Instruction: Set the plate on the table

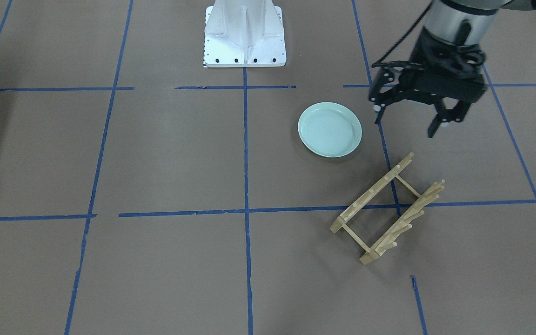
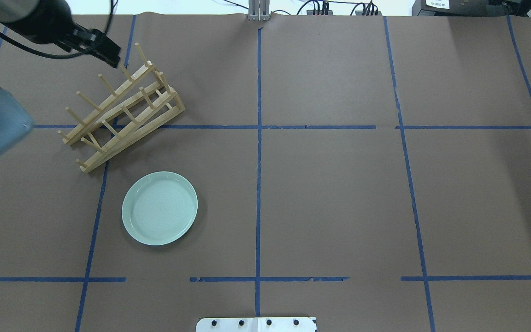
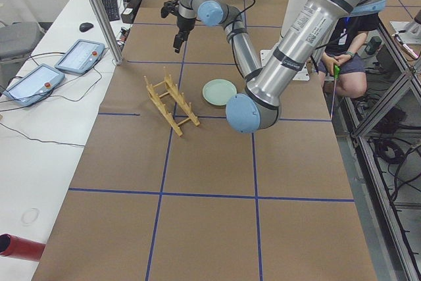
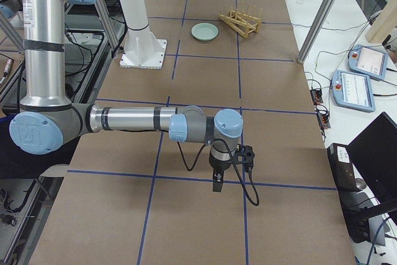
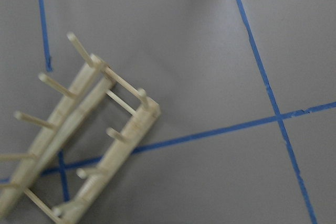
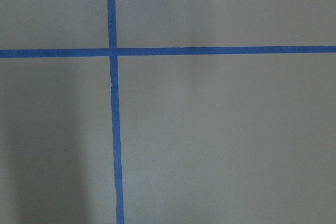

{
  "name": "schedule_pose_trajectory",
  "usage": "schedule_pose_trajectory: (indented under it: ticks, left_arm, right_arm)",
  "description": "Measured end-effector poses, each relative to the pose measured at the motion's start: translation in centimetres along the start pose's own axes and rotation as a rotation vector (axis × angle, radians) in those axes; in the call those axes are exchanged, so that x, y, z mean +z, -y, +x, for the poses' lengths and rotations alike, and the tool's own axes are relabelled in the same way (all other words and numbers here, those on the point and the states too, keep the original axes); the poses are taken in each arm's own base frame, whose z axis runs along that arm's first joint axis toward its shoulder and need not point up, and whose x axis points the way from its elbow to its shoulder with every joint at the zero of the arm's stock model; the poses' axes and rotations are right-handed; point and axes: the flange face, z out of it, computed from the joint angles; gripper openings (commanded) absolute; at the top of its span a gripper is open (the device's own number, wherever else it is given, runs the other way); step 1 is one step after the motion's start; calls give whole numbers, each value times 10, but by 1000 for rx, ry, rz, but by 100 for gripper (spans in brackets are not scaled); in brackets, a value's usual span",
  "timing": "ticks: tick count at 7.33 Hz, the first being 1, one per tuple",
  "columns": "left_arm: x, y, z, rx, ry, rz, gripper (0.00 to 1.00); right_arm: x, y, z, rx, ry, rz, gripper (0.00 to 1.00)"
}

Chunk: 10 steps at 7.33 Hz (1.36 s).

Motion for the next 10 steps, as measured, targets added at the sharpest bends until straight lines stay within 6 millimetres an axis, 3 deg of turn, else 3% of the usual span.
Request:
schedule_pose_trajectory:
  ticks: [2, 4, 5, 6, 8, 9, 10]
  left_arm:
    - [-10, -15, -105, 47, 13, -35, 100]
    - [14, -38, -192, 9, 41, -100, 100]
    - [26, -69, -235, -46, 49, -136, 100]
    - [30, -113, -285, -90, 59, -159, 100]
    - [40, -224, -377, -112, 66, -225, 100]
    - [45, -270, -403, -145, 58, -255, 100]
    - [50, -302, -417, -182, 40, -273, 100]
  right_arm:
    - [0, 0, 0, -1, 0, 0, 100]
    - [0, 0, 0, 0, 0, -1, 100]
    - [0, 0, 0, 0, 0, 0, 100]
    - [0, 0, 0, 0, 0, 0, 100]
    - [0, 0, 0, 0, 0, 0, 100]
    - [0, 0, 0, 0, 0, 0, 100]
    - [0, 0, 0, 0, 0, 0, 100]
